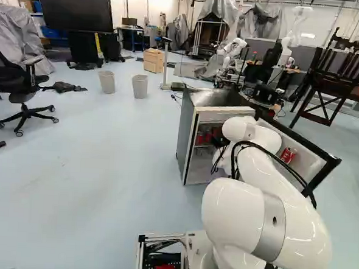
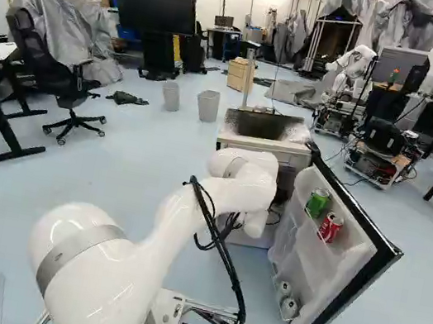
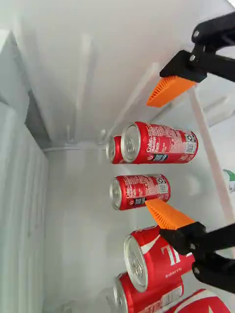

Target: Grab a drink from the fridge

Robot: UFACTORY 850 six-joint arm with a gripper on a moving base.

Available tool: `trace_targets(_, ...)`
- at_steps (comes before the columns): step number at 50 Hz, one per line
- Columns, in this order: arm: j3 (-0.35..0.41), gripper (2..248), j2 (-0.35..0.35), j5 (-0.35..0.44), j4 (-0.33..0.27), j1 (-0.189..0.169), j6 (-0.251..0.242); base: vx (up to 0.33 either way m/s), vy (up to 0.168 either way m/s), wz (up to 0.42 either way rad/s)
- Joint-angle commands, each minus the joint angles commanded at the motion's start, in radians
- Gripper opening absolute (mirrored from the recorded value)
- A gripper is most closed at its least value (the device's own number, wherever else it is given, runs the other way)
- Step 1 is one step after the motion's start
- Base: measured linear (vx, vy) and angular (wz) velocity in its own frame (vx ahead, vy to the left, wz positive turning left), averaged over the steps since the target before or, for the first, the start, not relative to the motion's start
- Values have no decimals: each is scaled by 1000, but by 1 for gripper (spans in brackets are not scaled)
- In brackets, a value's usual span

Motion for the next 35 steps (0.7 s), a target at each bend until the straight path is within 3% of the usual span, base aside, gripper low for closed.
trace_targets(35, -116, 247, -65, 0, 0, -3, 0, 0, 0, 0)
